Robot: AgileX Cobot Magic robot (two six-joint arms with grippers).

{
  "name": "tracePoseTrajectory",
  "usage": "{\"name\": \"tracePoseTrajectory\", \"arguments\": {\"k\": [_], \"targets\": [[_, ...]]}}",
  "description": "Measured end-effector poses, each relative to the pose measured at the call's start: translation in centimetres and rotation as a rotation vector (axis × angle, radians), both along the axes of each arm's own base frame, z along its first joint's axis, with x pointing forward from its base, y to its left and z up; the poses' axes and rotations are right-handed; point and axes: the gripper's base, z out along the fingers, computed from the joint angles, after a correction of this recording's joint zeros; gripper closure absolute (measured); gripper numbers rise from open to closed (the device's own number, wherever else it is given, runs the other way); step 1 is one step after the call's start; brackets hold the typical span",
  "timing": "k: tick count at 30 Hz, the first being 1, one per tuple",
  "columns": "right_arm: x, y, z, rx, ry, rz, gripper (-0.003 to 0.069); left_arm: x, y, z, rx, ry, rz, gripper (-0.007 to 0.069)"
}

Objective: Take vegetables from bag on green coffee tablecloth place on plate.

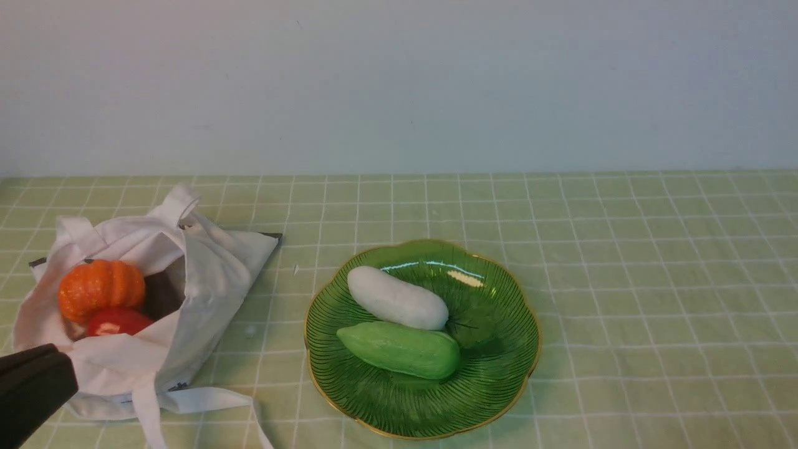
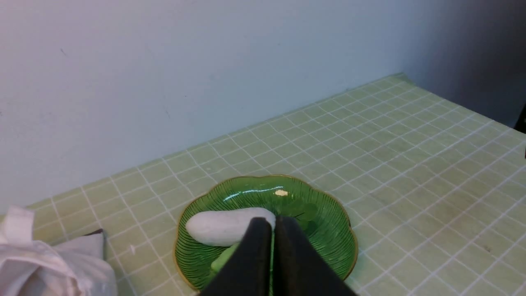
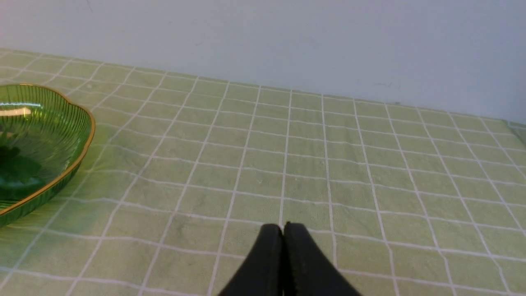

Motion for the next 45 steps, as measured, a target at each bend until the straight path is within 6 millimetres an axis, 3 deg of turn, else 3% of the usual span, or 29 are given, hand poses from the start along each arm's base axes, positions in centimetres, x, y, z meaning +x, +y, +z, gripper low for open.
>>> {"name": "tracePoseTrajectory", "arguments": {"k": [11, 16, 18, 22, 23, 24, 27, 29, 45], "targets": [[0.0, 0.0, 0.0, -0.001, 0.000, 0.000, 0.0673, 0.5, 0.6, -0.1, 0.015, -0.067, 0.081, 0.0629], [0.0, 0.0, 0.0, -0.002, 0.000, 0.000, 0.0673, 0.9, 1.9, -2.1, 0.023, -0.119, 0.232, 0.0629], [0.0, 0.0, 0.0, -0.002, 0.000, 0.000, 0.0673, 1.3, 2.9, -5.3, 0.044, -0.120, 0.347, 0.0629], [0.0, 0.0, 0.0, -0.002, 0.000, 0.000, 0.0673, 1.5, 3.7, -9.4, 0.055, -0.100, 0.434, 0.0629], [0.0, 0.0, 0.0, -0.002, 0.000, 0.000, 0.0673, 1.9, 3.9, -12.3, 0.072, -0.058, 0.462, 0.0629], [0.0, 0.0, 0.0, -0.002, 0.000, 0.000, 0.0673, 1.9, 3.9, -12.3, 0.070, -0.062, 0.463, 0.0629], [0.0, 0.0, 0.0, -0.002, 0.000, 0.000, 0.0673, 2.5, 4.0, -16.7, 0.122, 0.041, 0.480, 0.0629], [0.0, 0.0, 0.0, -0.002, 0.001, 0.000, 0.0673, 2.6, 4.1, -18.6, 0.155, 0.101, 0.486, 0.0629], [0.0, 0.0, 0.0, -0.002, 0.002, 0.000, 0.0673, 2.6, 4.0, -18.6, 0.125, 0.095, 0.487, 0.0629]]}}
